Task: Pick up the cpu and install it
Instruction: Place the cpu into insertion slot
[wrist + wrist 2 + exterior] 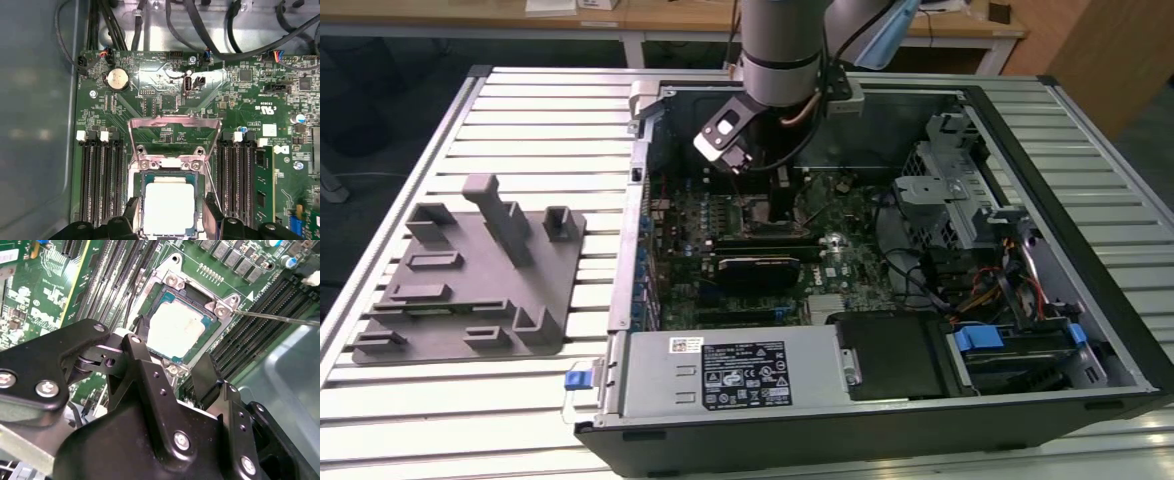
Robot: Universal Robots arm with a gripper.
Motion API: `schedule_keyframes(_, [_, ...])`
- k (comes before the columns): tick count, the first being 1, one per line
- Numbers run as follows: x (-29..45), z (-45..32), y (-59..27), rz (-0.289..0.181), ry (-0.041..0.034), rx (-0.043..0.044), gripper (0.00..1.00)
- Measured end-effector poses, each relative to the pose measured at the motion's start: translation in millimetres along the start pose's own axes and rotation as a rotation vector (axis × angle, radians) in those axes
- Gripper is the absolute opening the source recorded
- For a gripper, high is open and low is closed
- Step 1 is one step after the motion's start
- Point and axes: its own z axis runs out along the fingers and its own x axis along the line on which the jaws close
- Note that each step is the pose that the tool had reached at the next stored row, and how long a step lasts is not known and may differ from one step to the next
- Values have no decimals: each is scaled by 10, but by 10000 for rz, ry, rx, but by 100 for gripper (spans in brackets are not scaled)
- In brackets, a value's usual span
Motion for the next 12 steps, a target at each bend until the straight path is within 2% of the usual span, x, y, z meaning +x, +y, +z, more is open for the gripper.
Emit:
schedule_keyframes(8, [0, -6, 0, 1, 1, 0, 60])
schedule_keyframes(9, [0, -6, 0, 1, 0, 0, 53])
schedule_keyframes(10, [0, -6, 0, 1, 0, 0, 53])
schedule_keyframes(12, [0, -6, 0, 1, 0, 0, 42])
